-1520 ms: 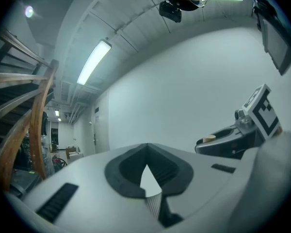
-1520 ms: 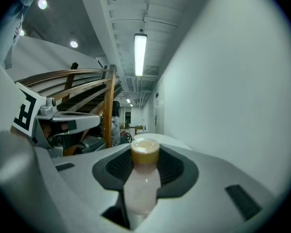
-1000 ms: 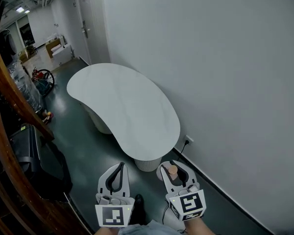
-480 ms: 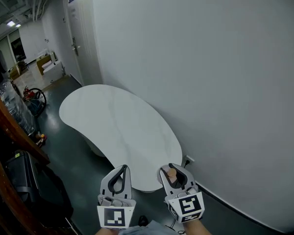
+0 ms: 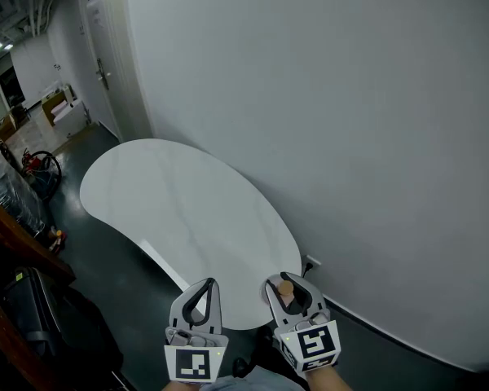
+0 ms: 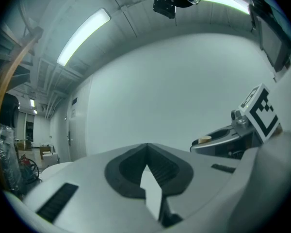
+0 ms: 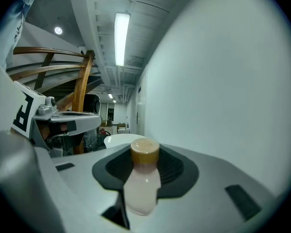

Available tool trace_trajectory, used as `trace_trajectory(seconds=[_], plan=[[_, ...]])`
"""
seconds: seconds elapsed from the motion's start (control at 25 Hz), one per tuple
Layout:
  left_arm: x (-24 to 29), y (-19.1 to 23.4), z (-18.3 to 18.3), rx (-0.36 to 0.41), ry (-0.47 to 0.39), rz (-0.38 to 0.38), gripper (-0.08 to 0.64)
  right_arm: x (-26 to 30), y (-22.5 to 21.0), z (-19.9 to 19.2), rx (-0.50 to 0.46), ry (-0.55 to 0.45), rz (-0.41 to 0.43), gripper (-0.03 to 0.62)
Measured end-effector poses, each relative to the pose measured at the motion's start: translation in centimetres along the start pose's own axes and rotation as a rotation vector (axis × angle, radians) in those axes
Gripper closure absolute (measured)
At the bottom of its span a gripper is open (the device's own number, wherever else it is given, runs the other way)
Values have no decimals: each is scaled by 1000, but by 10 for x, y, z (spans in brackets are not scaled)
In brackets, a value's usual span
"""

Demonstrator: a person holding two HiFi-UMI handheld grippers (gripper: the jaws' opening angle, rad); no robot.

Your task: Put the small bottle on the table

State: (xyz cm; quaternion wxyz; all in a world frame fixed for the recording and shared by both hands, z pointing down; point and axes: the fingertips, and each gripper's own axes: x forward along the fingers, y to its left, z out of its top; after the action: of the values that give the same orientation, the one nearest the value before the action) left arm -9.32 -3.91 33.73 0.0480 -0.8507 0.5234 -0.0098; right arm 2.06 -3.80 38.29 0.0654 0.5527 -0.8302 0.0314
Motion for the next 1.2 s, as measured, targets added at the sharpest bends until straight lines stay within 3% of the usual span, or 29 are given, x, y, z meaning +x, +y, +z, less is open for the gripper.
trace_trajectory(seconds=[0.36,0.92,1.2], plan=[[44,9,-7,8,30,0,560,37,-23,-2,29,19,15,474],[112,31,5,39,16,98,560,116,-59,21,28,-22,126,474],[126,35,1,29,52,141,560,130,-66,23,15,-9,177,474]])
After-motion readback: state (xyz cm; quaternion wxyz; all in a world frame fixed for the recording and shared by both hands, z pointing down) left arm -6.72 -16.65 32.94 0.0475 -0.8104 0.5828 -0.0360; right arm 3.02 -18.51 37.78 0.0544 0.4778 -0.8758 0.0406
